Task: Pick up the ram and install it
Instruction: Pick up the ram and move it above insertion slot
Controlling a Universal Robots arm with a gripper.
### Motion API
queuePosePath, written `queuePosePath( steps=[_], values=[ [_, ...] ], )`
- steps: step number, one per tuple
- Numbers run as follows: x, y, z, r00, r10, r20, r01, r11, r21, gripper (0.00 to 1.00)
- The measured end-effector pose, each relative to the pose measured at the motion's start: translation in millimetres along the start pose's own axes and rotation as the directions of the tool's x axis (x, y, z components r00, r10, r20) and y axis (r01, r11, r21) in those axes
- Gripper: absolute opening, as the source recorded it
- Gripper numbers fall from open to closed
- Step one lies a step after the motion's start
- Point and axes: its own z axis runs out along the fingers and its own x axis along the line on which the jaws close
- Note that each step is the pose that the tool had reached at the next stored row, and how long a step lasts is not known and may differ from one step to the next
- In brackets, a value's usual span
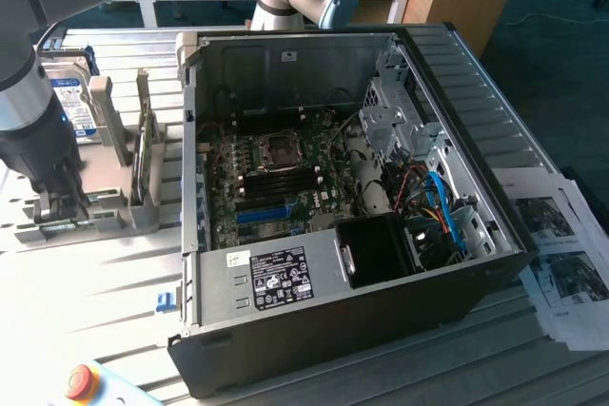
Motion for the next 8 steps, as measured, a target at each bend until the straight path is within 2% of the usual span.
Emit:
queuePosePath(
  steps=[8],
  values=[
    [0.4, -0.1, 5.1, 1.0, 0.0, 0.0, 0.0, 1.0, 0.0, 0.24]
  ],
)
